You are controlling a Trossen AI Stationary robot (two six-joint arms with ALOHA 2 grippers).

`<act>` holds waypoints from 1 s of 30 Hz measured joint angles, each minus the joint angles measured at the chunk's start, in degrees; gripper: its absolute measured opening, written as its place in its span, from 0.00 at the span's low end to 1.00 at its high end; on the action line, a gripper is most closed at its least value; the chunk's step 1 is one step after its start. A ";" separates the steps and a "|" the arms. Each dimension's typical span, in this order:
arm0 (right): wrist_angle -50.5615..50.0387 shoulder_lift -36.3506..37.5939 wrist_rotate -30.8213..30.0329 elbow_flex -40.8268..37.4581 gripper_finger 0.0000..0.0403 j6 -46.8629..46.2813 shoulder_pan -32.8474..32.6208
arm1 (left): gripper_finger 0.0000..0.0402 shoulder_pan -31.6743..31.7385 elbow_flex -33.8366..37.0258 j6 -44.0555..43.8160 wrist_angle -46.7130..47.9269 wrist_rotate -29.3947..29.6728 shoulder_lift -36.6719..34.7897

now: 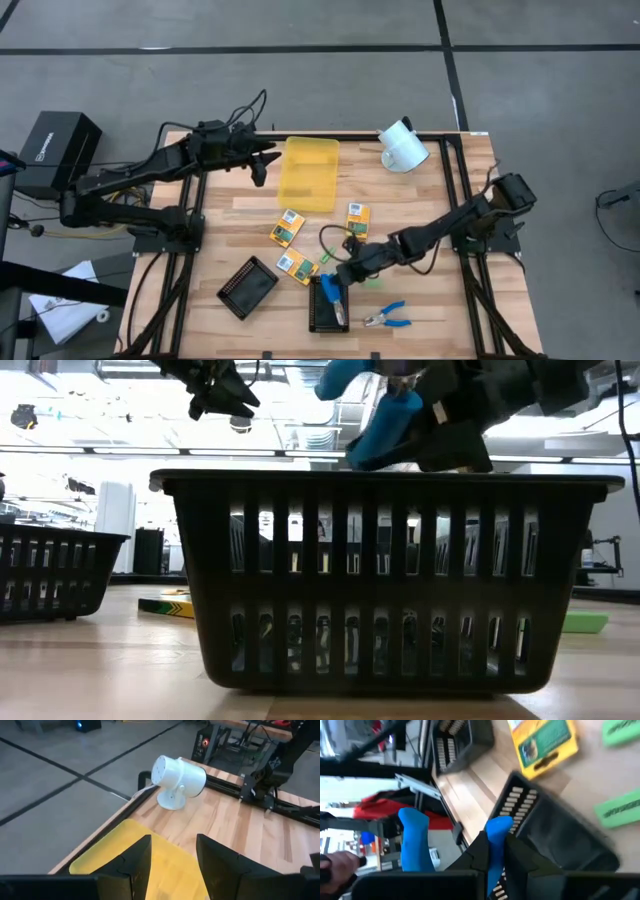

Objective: Pick & Place School Supplies
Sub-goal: Put the blue puncher into the right black bin

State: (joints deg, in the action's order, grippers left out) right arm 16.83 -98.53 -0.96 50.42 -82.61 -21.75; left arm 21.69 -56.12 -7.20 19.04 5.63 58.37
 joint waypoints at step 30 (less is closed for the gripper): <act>0.78 -6.28 5.10 3.84 0.50 4.61 1.36 | 0.37 -0.02 0.00 0.77 0.53 0.02 -0.04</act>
State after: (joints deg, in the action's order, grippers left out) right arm 17.61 -104.81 4.14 54.26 -78.00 -20.40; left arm 21.67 -56.12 -6.44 19.57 5.65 58.33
